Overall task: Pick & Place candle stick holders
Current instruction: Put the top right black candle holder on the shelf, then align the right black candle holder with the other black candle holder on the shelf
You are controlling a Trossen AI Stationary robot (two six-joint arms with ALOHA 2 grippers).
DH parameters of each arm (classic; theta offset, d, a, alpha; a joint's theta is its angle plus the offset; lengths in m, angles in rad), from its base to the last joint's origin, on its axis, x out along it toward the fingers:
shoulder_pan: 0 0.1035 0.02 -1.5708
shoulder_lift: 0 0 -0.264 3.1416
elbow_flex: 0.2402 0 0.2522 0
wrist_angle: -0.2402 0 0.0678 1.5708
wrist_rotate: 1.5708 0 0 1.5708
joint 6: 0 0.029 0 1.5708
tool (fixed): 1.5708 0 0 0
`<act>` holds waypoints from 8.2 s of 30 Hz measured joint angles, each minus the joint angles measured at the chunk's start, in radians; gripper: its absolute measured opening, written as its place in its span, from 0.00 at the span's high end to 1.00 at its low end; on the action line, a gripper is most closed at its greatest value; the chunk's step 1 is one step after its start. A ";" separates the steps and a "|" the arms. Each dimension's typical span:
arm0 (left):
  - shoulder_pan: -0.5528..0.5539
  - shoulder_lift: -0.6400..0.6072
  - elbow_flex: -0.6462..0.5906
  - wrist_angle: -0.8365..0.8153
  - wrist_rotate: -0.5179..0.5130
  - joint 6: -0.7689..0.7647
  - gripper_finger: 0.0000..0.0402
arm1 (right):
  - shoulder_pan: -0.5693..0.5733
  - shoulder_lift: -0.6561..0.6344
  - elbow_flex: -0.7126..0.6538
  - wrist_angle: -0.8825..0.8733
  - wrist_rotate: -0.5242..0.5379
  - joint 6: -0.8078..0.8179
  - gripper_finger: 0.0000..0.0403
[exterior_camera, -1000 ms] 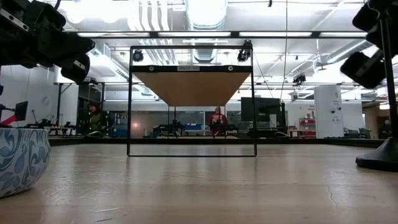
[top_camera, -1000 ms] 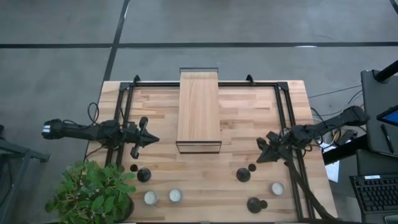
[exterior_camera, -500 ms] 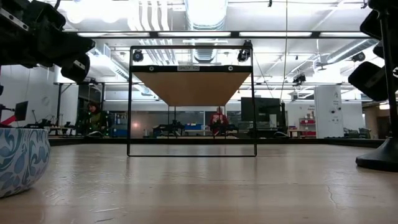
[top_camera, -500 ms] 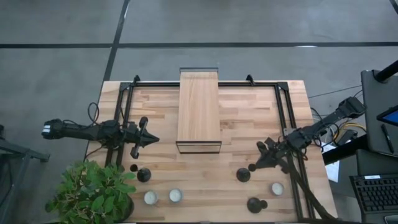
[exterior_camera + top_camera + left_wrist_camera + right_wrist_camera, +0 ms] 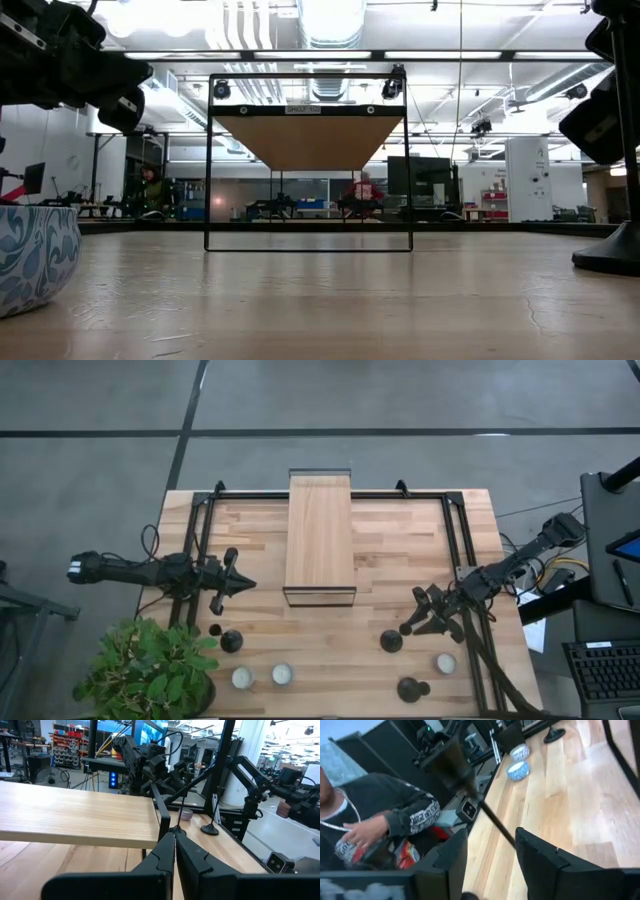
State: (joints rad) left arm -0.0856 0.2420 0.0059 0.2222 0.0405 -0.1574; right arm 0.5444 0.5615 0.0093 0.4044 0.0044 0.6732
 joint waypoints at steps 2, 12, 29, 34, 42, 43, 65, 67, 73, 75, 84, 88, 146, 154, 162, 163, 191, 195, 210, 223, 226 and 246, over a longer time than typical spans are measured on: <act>0.000 0.000 0.000 -0.001 0.000 0.000 0.96 | 0.007 0.018 0.000 0.025 0.013 -0.036 0.58; 0.000 0.000 0.000 0.000 0.000 0.000 0.96 | 0.015 0.134 0.000 0.107 0.052 -0.109 0.60; 0.000 0.000 0.000 0.001 0.000 0.000 0.96 | 0.015 0.427 0.138 0.230 0.056 -0.242 0.64; 0.000 0.000 0.000 0.000 0.000 0.000 0.96 | 0.020 0.488 0.184 0.227 0.050 -0.279 0.69; 0.000 0.000 0.000 0.000 0.000 0.000 0.96 | 0.036 0.493 0.192 0.226 0.048 -0.281 0.79; 0.000 0.000 0.000 0.000 0.000 0.000 0.96 | 0.039 0.487 0.191 0.225 0.048 -0.281 0.80; 0.000 0.000 0.000 0.000 0.000 0.000 0.96 | 0.039 0.357 0.411 -0.033 0.229 -0.504 0.95; 0.000 0.000 0.000 0.000 0.000 0.000 0.96 | 0.032 0.345 0.522 -0.213 0.307 -0.505 0.95; 0.000 0.000 0.000 0.000 0.000 0.000 0.96 | -0.030 0.358 0.835 -0.518 0.443 -0.589 0.95; 0.000 0.000 0.000 -0.001 0.000 0.000 0.96 | -0.077 0.371 0.911 -0.530 0.444 -0.623 0.95; 0.000 0.000 0.000 -0.006 0.000 0.000 0.96 | -0.428 0.486 1.125 -0.559 0.349 -0.657 0.95; 0.000 0.000 0.000 -0.006 0.000 0.000 0.96 | -0.629 0.582 1.212 -0.555 0.150 -0.620 0.95; 0.000 0.000 0.000 -0.007 0.000 0.000 0.96 | -1.119 1.583 2.030 -0.547 -0.266 -0.648 0.95; 0.000 0.000 0.000 -0.007 0.000 0.000 0.96 | -1.119 1.595 2.030 -0.537 -0.266 -0.654 0.94; 0.000 0.000 0.000 -0.007 0.000 0.000 0.96 | -1.119 1.600 2.024 -0.520 -0.265 -0.650 0.94; 0.000 0.000 0.000 -0.007 0.000 0.000 0.96 | -1.119 1.600 2.024 -0.520 -0.266 -0.650 0.94; 0.000 0.000 0.000 -0.007 0.000 0.000 0.96 | -1.126 1.524 2.023 -0.850 -0.267 -0.704 0.53; 0.000 0.000 0.000 -0.007 0.000 0.000 0.96 | -1.125 1.488 2.023 -0.986 -0.271 -0.738 0.50; 0.000 0.000 0.000 -0.010 0.000 0.000 0.96 | -1.015 1.255 1.958 -1.571 -0.458 -0.799 0.50; 0.000 0.002 0.000 -0.014 0.000 0.000 0.96 | -0.698 0.866 1.636 -1.624 -0.401 -0.529 0.50; 0.000 0.002 0.000 -0.015 0.000 0.000 0.96 | -0.599 0.766 1.549 -1.623 -0.311 -0.395 0.50; 0.000 0.002 0.000 -0.015 0.000 0.000 0.96 | 0.215 0.597 1.156 -1.378 0.178 0.385 0.50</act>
State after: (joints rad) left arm -0.0858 0.2440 0.0059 0.2068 0.0403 -0.1573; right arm 0.7594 1.1581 1.1650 -0.9740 0.1825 1.0578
